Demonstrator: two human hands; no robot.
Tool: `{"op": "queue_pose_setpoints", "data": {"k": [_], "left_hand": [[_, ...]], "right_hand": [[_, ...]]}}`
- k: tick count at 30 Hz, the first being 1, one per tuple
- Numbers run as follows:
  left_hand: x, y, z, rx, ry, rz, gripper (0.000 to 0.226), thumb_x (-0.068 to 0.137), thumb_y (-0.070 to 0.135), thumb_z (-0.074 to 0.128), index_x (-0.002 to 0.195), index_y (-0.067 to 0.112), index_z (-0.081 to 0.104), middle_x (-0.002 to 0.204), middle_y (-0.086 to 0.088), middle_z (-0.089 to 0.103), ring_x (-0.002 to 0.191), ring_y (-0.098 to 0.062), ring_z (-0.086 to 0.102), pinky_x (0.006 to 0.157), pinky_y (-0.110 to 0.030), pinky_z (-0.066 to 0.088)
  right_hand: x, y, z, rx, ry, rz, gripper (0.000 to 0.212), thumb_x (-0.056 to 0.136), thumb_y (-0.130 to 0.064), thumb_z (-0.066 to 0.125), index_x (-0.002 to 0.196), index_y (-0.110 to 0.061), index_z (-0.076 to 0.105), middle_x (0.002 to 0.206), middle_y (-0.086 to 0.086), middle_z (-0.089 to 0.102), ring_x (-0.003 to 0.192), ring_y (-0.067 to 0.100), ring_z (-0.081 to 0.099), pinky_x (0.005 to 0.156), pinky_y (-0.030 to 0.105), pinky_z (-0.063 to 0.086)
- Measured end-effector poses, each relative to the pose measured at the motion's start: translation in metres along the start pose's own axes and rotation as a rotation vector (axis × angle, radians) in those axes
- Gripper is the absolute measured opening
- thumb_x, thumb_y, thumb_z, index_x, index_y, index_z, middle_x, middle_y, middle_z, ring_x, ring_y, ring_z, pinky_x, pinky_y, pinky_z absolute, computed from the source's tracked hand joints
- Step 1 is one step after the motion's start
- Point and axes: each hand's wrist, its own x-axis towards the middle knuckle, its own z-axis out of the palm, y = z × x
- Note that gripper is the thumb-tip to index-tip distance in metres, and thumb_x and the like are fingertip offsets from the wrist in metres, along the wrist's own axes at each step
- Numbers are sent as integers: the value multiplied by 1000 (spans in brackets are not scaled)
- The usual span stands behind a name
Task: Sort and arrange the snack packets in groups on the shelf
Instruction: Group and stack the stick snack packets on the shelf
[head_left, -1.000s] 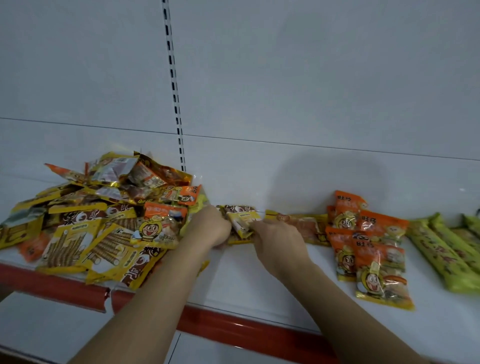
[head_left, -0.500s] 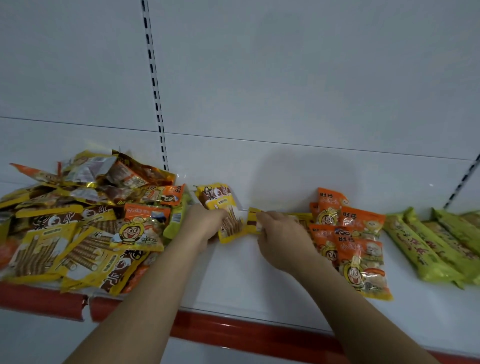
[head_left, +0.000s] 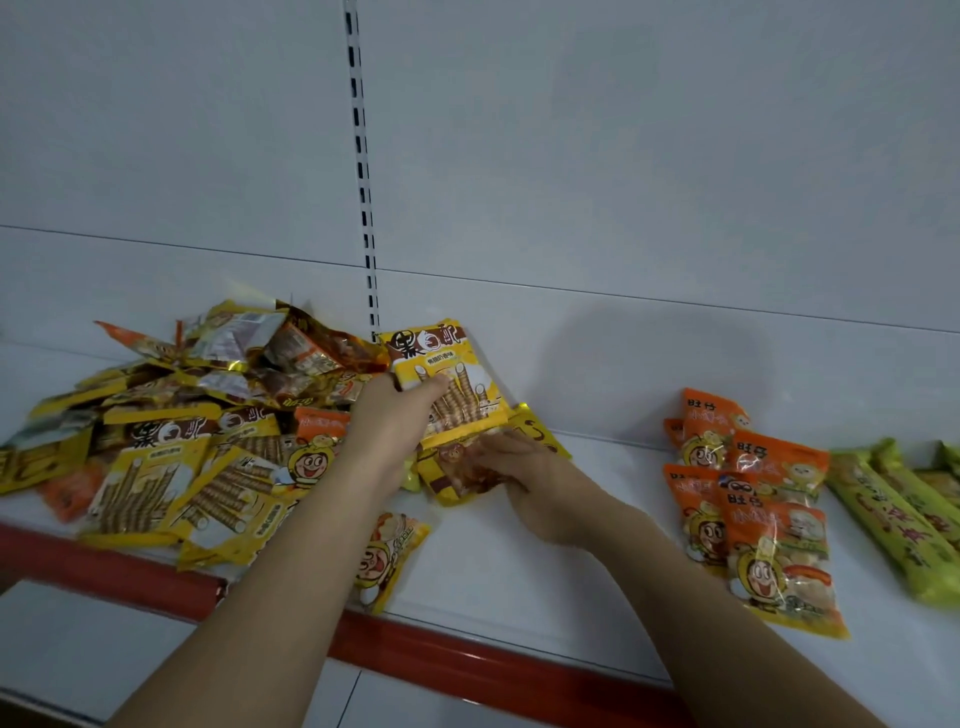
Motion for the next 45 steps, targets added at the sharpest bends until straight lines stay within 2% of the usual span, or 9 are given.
{"op": "queue_pose_setpoints", "data": {"k": [4,7,10,14,19,25,28,40,45], "left_hand": [[1,4,13,4,-98,-19,18,93,37,74,105,24,73,109,3,75,104,-23,69,100,-50,54],[-6,2,37,31,-286,-17,27,88,39,79,108,22,74,106,1,79,99,-23,74,86,-44,60],[-18,1,65,114,-385,46,31,94,52,68,102,22,73,99,-1,78,91,-18,73,76,-33,56],[-9,-20,83,820,-420,379,41,108,45,34,91,17,59,95,-8,64,104,-33,64,86,-39,49],[-5,-48,76,1463,-522,413,42,106,40,32,144,31,48,154,-4,41,145,-33,33,115,-56,32],[3,-47,74,1555,-322,406,42,104,43,38,136,22,57,144,-8,53,130,-35,46,105,-47,37],[4,-46,75,1537,-196,441,37,105,41,41,126,20,64,135,-8,60,126,-33,52,102,-44,39],[4,-25,62,1301,-74,502,42,106,44,40,119,11,62,122,-15,64,114,-37,58,90,-41,48],[-13,8,19,1041,-99,557,27,105,35,48,113,17,67,99,-2,72,91,-23,64,79,-38,52]], "right_hand": [[-14,1,-39,444,438,553,34,97,-15,47,125,-20,66,114,-5,72,109,18,65,100,38,51],[-24,-12,-61,559,373,600,33,94,-49,59,115,-24,62,99,-5,73,84,15,72,80,44,61],[-37,-22,-66,484,421,614,22,90,-42,70,103,-25,65,86,-4,73,68,17,72,68,41,63],[-55,-4,-67,191,464,741,29,92,-36,65,116,-20,60,89,-5,69,74,20,70,70,44,61],[-58,4,-58,54,331,811,57,98,-34,54,150,-18,37,125,11,64,99,30,67,83,39,57],[-42,-4,-43,-448,174,783,37,103,-37,38,134,-20,46,108,8,63,97,31,64,66,35,46],[-40,-8,-38,-616,130,726,32,100,-33,43,127,-19,55,126,9,52,118,32,49,91,45,44],[-37,9,-19,-539,83,502,55,102,-52,21,145,-26,41,152,6,40,142,30,31,114,49,29],[-21,-13,-11,-363,224,143,56,95,-46,27,129,-18,61,126,5,64,124,31,52,102,46,45]]}}
